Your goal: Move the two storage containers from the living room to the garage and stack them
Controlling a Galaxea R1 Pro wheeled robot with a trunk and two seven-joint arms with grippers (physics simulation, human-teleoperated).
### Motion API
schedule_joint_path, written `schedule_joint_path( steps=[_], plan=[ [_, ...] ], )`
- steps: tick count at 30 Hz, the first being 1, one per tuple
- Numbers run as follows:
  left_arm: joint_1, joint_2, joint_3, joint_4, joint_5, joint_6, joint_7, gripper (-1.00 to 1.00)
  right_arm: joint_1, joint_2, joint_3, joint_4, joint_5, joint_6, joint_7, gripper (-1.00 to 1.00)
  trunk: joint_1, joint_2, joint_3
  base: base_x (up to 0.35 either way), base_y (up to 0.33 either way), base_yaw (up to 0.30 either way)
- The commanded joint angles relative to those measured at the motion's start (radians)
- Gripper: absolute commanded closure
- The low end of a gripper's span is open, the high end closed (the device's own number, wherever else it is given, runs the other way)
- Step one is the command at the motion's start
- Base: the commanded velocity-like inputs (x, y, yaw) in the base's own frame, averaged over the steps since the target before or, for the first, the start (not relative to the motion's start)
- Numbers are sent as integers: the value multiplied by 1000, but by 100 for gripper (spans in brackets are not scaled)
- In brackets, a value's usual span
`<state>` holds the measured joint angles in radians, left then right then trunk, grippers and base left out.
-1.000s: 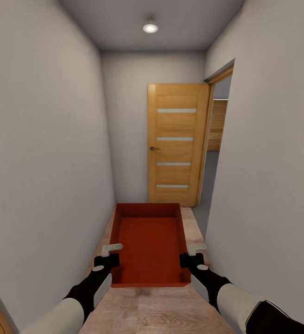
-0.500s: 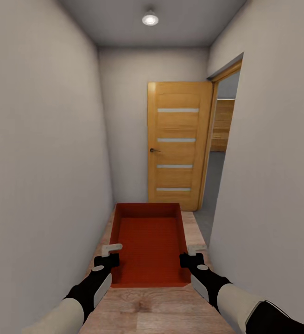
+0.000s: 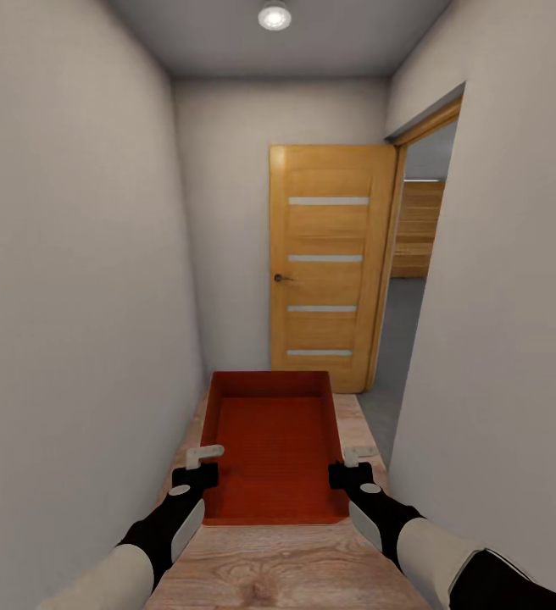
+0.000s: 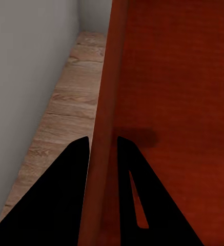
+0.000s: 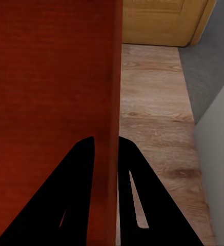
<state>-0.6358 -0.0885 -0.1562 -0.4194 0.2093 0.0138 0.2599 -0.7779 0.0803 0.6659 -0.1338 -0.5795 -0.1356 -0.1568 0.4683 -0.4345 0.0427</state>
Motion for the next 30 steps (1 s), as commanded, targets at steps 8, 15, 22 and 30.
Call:
schedule_joint_path(
  steps=[8,15,22,30],
  plan=[
    [1,0,-14,-1,-1,2,44,100,-1,9,-65,-9,-17,-6,-10,100,1,-1,0,323,0,0],
    [1,0,-14,-1,-1,2,44,100,-1,9,-65,-9,-17,-7,-10,100,1,-1,0,323,0,0],
    [1,1,-14,-3,-1,2,44,100,-1,9,-65,-9,-17,-7,-10,100,1,-1,0,323,52,0],
    [1,1,-14,-4,-1,2,44,100,-1,9,-65,-9,-17,-7,-10,100,1,-1,0,322,76,0]
  ],
)
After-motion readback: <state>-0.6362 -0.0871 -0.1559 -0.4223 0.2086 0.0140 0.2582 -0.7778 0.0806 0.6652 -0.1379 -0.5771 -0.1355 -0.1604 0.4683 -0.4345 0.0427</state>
